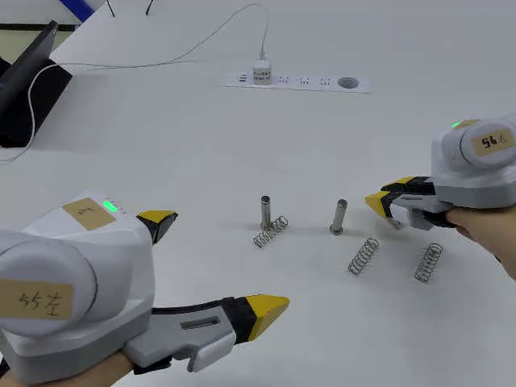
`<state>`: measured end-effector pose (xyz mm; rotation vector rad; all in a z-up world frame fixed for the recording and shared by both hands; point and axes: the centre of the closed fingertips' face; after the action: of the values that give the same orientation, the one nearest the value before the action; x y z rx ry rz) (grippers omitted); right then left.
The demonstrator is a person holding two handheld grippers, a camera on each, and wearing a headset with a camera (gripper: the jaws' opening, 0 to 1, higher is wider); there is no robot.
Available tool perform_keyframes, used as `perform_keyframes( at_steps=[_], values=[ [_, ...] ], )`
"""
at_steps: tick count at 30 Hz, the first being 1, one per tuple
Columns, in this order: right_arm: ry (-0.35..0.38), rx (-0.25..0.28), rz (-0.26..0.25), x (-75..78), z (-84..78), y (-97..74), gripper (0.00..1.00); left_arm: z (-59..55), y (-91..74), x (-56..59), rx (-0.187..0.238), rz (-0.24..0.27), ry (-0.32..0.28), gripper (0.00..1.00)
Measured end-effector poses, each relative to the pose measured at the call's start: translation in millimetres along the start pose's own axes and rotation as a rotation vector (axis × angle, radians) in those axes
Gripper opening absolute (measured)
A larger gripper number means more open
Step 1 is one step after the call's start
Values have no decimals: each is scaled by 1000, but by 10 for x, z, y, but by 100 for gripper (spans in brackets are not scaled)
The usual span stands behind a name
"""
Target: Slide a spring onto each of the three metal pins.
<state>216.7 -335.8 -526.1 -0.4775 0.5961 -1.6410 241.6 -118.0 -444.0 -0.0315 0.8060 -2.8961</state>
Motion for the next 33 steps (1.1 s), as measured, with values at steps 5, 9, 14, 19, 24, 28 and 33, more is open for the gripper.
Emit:
perform_keyframes(
  at_steps=[5, 9, 14, 19, 24, 28, 33],
  values=[
    [10, -16, 3, 18, -35, 59, 15, -6, 10, -6, -1, 0, 0, 92],
    [-6, -24, 3, 11, -46, 70, 14, -22, 12, -13, -9, 1, 1, 91],
    [-20, -37, 2, 5, -68, 89, 11, -46, 5, -30, -18, 5, 1, 90],
    [-17, -46, 5, 6, -76, 101, 10, -71, -14, -47, -28, 11, 4, 90],
    [32, -49, -2, 54, -73, 103, 9, -73, -37, -58, -27, 15, 5, 90],
    [41, -40, -31, 98, -42, 32, 9, -58, -64, -74, -22, 23, 6, 90],
    [46, -15, -40, 96, 26, -92, 9, -53, -91, -87, -20, 34, 3, 89]
  ],
)
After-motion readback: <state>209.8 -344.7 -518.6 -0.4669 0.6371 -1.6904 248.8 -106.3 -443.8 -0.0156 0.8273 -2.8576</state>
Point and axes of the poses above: the centre of the closed fingertips' face, and the gripper's own axes: y roughly forward along the fingers, x roughly to its right, z roughly out of its top, and after that the axes turned 1 degree about y, right-handed
